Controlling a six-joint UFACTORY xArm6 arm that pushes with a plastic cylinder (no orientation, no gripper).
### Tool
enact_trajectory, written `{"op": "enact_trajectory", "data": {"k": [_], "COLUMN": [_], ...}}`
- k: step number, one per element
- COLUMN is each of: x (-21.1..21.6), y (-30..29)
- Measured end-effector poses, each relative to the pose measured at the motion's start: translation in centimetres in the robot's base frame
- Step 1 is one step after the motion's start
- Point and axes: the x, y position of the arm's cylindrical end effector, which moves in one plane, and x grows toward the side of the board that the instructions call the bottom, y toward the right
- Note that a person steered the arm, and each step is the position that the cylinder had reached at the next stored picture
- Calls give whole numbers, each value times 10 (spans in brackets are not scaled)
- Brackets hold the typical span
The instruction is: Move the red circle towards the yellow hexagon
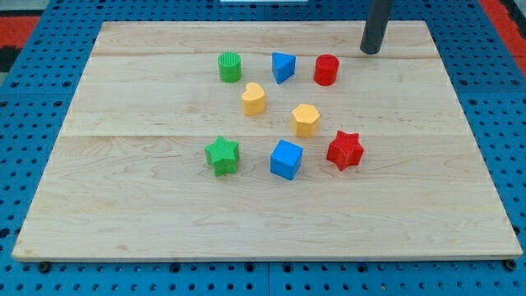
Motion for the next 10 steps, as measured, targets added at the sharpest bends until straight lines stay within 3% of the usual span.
{"op": "enact_trajectory", "data": {"k": [5,8,10], "x": [16,15,18], "y": [1,-58,-62]}}
